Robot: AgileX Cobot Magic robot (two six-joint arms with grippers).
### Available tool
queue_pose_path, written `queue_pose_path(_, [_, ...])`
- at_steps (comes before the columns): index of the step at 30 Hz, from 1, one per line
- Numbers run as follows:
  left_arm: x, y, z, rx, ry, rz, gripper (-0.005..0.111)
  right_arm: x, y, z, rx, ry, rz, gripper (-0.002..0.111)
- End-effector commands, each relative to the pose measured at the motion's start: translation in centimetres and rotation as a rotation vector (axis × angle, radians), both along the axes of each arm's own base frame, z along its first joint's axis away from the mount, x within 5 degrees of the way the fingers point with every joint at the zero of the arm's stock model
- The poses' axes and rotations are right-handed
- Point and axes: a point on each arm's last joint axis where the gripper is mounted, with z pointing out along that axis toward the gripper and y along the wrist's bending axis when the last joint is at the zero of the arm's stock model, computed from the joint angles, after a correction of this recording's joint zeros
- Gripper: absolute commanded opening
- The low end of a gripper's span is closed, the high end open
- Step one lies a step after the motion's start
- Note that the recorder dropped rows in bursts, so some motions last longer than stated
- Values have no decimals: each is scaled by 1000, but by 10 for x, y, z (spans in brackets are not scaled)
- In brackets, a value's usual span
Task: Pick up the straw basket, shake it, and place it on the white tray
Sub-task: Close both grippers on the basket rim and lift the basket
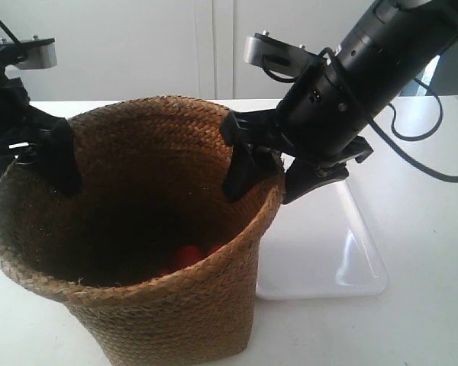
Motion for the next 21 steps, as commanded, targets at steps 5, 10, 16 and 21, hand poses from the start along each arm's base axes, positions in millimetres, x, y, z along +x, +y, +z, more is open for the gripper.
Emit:
queue_pose_path(5, [6, -8, -11, -48, 67, 5, 79, 7, 1, 2, 11, -107, 14, 65])
queue_pose_path(10, [9, -9, -12, -52, 52, 11, 76, 9, 3, 1, 30, -104, 0, 64])
queue_pose_path(16, [14, -10, -12, -64, 2, 26, 67, 13, 5, -8, 19, -64, -17, 36])
queue_pose_path(21, [14, -10, -12, -58, -14, -15, 3, 21, 5, -11, 22, -111, -43, 0])
